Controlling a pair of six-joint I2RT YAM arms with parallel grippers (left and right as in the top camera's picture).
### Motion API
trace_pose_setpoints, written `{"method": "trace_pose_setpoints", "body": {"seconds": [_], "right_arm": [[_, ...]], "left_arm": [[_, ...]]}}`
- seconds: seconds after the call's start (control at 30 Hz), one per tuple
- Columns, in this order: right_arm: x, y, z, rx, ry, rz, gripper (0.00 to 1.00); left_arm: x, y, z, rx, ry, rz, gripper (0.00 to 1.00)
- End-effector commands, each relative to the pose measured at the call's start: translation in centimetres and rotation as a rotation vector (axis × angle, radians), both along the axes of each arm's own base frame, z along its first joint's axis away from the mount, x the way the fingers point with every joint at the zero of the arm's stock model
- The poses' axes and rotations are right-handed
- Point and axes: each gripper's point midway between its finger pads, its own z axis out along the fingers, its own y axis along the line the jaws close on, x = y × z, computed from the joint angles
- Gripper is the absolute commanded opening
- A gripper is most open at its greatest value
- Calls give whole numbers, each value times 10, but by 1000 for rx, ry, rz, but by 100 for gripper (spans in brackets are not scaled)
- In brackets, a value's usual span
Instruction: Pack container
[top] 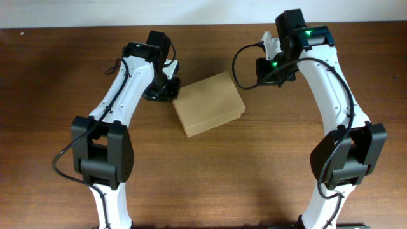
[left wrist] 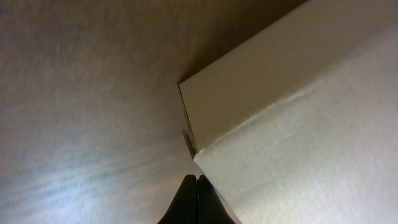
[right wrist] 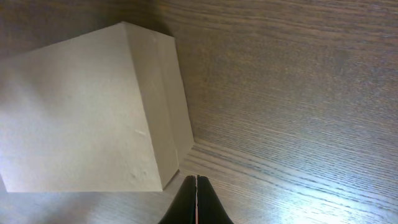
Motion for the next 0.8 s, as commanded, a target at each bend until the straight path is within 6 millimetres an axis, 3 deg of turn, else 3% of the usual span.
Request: {"method": "trace_pose_setpoints", "body": {"seconds": [0.0, 0.3, 0.47, 0.6, 0.77], "right_arm": [[2, -8, 12, -34, -38, -7, 4], [-9, -17, 4, -90, 11, -15, 4], [-24, -18, -20, -96, 89, -10, 4], [-39, -8, -45, -58, 154, 9, 4], [-55, 19, -68, 12, 196, 65, 4]], "left_arm": [[4, -7, -11, -34, 7, -2, 2], [21, -17, -7, -83, -63, -8, 2], [23, -18, -7, -88, -71, -9, 2], [26, -20, -6, -98, -83, -10, 2], [30, -27, -3, -133, -97, -16, 2]]}}
